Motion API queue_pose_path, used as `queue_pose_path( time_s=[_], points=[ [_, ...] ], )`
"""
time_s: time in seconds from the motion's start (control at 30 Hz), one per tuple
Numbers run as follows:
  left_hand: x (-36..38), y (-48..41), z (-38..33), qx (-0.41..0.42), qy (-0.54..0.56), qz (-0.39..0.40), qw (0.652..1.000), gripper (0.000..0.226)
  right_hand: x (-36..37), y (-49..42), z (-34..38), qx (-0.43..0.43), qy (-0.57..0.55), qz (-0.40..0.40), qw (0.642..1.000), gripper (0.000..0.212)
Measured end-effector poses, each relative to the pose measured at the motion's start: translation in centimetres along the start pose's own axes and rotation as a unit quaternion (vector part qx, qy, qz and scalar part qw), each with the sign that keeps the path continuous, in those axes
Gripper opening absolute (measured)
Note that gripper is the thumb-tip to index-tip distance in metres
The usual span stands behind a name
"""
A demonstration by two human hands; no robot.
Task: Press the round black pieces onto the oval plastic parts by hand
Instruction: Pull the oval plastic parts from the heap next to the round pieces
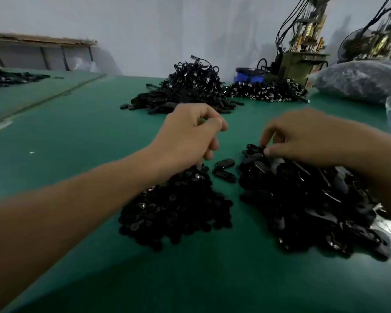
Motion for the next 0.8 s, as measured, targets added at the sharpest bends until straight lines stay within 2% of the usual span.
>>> queue_pose_path(
  time_s=[0.17, 0.3, 0.57, 0.8],
  points=[
    [0.9, -0.7, 1.1, 0.029, -0.151, -0.004, 0.988, 0.018, 2.0, 0.5, -0.3, 0.028, 0.002, 0.043, 0.999, 0.032],
    [-0.3, -0.2, 2.3, 0.029, -0.147, -0.021, 0.989, 0.020, 2.1, 1.3, -0.6, 0.019, 0.007, 0.005, 1.000, 0.047],
    [-2.0, 1.3, 3.7, 0.018, -0.096, -0.062, 0.993, 0.022, 2.4, 2.0, -1.1, 0.010, -0.025, -0.031, 0.999, 0.032],
    [-2.3, 1.3, 5.0, -0.014, -0.053, -0.064, 0.996, 0.023, 2.1, 2.3, -0.6, 0.025, -0.014, -0.037, 0.999, 0.008]
  ],
)
Point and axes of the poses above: each hand's wrist, its own y-axis away from the middle knuckle, its own x-axis out of the palm, z = x × y, the point moved 9 cm from there along -y, towards the middle knuckle, and after that the axes turned 4 degrees about y, right-handed, at the moved point
